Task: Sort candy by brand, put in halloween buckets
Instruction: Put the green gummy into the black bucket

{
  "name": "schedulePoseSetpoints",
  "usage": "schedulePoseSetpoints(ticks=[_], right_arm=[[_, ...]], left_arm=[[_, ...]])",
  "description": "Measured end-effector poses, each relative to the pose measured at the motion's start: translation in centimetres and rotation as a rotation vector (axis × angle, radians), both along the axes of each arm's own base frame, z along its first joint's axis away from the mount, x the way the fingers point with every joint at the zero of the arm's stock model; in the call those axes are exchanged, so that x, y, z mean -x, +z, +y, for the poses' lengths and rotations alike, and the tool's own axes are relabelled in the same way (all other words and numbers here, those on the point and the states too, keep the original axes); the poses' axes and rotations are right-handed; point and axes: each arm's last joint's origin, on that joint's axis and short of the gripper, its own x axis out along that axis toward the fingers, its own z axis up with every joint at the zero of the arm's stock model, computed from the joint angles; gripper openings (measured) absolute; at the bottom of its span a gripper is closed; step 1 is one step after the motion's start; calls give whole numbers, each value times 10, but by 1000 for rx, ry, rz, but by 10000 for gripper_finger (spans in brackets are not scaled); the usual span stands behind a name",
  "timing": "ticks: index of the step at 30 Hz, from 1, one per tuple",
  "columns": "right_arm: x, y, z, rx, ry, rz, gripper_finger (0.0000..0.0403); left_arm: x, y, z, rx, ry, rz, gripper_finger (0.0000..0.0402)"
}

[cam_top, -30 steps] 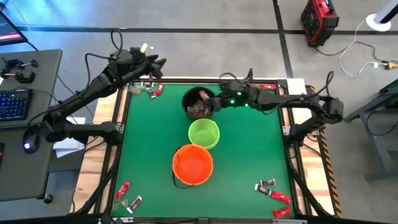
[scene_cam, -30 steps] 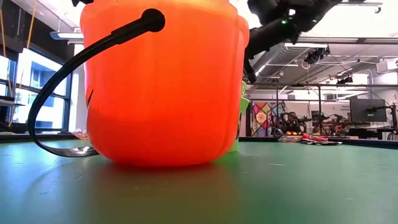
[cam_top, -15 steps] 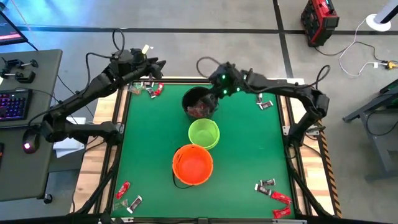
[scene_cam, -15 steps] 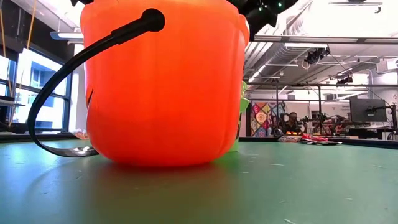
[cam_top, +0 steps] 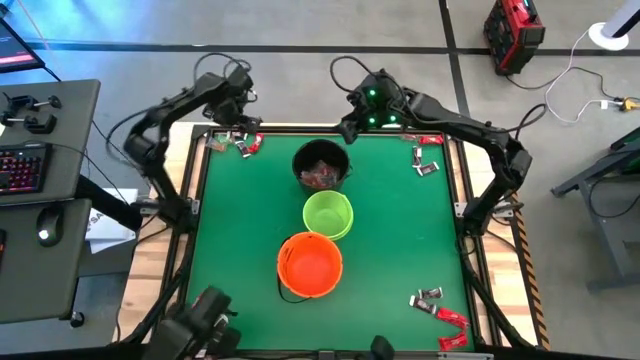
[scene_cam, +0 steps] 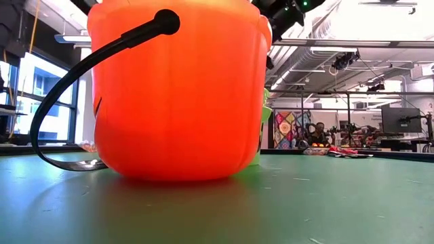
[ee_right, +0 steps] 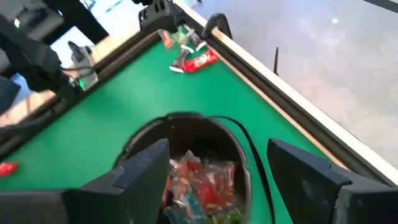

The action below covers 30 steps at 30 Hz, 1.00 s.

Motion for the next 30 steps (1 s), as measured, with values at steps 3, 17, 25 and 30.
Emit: schedulePoseSetpoints(ticks=[3,17,25,30], right_arm=[[1,-2,1,19,28,28,264],[0,-5,9,90,130,88,264],[2,-8,10,65,135,128,264],[2,-8,10,67,136,127,264]], left_arm=[[-3,-17,14,119,-52,102,208],[-15,-78,45,511,-334,450,200],[-19,-101,52,500,-340,444,200],[-22,-102,57,431,-361,439,200]])
